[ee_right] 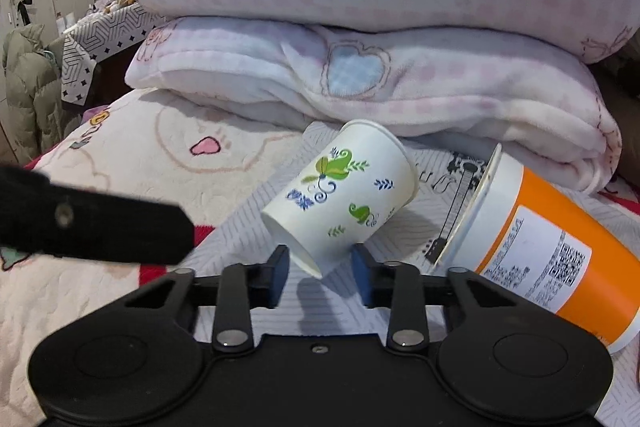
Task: Flip cup upright
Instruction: 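Close the right tool on the white paper cup's body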
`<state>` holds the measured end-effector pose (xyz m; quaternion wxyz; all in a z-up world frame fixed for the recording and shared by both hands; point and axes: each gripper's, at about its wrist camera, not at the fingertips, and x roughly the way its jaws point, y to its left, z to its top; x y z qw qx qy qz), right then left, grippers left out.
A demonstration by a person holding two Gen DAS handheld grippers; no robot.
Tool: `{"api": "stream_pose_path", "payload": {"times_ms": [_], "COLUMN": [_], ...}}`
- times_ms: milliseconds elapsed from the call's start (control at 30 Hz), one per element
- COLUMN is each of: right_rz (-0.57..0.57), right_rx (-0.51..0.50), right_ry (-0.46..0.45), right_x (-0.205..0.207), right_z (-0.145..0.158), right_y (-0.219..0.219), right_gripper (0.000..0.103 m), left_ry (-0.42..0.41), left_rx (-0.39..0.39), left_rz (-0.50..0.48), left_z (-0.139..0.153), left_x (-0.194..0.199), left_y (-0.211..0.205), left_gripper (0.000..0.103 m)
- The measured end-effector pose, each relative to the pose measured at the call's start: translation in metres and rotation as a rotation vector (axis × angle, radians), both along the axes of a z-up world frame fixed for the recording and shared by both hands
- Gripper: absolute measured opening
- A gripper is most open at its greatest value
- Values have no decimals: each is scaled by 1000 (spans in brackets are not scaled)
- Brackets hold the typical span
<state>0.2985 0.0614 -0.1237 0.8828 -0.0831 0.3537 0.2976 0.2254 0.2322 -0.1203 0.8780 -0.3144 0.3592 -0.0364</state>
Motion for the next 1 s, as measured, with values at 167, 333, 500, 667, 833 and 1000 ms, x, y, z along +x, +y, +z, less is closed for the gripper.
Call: {"api": "stream_pose_path", "payload": {"times_ms": [167,333,500,667,833,1000], "right_rz": [56,37,-16,-100,-149,-157], "right_rx": [13,50,108,141,173,166], "right_ry": [47,45,56,110,139,142], "right_x": [-5,-8,-2,12,20,23], "right_z": [4,10,10,1,-6,-9], "right_y": [-4,-2,10,17,19,20], "right_gripper": [25,72,79,89,92,72], "left_ry": [-3,-20,-36,-8,11,-4], "left_rx": [8,72,116,127,69,-29], "left_rz": [10,-42,-152,-212,-227,-231], "left_z": [2,13,23,19,1,-5], "left_x": [-2,13,47,71,87,89], "left_y": [0,13,22,13,10,11], "left_gripper": [81,81,81,74,57,48]}}
